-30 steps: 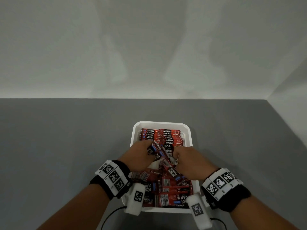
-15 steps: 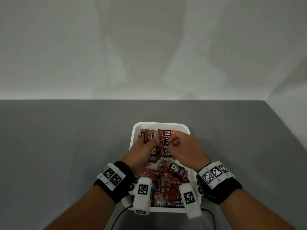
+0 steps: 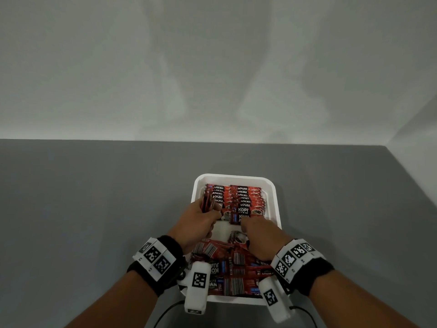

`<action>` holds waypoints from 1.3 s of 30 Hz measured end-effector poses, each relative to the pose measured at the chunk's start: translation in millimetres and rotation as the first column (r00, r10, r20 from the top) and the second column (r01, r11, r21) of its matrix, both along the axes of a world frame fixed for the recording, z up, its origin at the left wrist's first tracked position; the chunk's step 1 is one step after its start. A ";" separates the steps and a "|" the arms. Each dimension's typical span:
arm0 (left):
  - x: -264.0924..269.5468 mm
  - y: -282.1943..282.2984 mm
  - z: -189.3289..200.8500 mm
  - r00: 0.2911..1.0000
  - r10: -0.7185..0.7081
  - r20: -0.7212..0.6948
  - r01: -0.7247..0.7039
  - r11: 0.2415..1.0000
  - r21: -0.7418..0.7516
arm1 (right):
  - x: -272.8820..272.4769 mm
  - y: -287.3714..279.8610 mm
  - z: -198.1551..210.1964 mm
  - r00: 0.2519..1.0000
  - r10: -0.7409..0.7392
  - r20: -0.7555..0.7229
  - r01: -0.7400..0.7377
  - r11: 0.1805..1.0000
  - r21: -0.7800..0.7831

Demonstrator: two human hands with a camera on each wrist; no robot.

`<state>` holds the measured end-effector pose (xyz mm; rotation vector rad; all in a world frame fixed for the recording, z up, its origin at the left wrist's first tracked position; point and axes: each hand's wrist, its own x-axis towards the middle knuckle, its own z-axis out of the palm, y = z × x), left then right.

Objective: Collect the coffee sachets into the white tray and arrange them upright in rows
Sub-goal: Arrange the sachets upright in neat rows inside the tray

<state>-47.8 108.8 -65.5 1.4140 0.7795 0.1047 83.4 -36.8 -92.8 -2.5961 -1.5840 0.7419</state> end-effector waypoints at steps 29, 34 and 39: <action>13.9 -17.8 33.5 0.951 -0.012 0.310 0.169 0.857 -0.486 | -10.8 17.3 85.0 0.966 0.173 -0.191 -0.078 0.903 0.422; 15.6 -20.3 35.1 0.957 0.014 0.290 0.152 0.826 -0.542 | -7.4 24.6 83.0 0.966 0.170 -0.195 -0.072 0.901 0.428; 15.7 -20.3 33.8 0.954 0.017 0.300 0.126 0.883 -0.451 | -5.4 23.1 86.9 0.923 0.144 -0.357 0.030 0.897 0.441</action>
